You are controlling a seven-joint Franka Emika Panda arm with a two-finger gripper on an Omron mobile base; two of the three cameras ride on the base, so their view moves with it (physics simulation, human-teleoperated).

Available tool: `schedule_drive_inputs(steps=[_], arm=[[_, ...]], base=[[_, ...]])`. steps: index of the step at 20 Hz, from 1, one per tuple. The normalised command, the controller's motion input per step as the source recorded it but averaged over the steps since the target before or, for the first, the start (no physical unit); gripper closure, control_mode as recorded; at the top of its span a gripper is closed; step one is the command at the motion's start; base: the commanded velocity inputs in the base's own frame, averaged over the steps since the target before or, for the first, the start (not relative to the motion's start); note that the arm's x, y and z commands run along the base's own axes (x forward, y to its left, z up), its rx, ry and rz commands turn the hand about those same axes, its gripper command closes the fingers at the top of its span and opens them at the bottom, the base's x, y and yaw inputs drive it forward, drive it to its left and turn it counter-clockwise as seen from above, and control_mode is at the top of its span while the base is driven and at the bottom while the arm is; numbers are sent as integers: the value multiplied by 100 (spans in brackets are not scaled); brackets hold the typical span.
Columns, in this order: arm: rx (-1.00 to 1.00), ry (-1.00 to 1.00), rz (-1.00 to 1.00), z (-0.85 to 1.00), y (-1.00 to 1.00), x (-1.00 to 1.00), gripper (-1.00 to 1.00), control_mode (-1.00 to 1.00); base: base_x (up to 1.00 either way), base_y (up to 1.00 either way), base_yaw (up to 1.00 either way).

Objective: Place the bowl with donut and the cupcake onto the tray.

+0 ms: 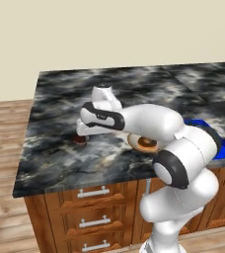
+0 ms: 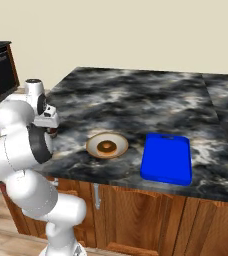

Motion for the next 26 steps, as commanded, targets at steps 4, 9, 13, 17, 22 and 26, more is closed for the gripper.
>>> schedule_drive_inputs(steps=[4,9,13,17,22,26], arm=[[0,4,0,-27,21,42,-100,-100],[0,4,0,-27,10,39,-100,-100],[0,2,0,-26,1,41,-100,-100],[0,2,0,-32,15,39,-100,-100],[0,1,0,-30,21,32,-100,-100],[0,0,0,-29,11,30,-100,-100]], base=[[0,0,0],[0,0,0],[0,0,0],[0,0,0],[0,0,0],[0,0,0]])
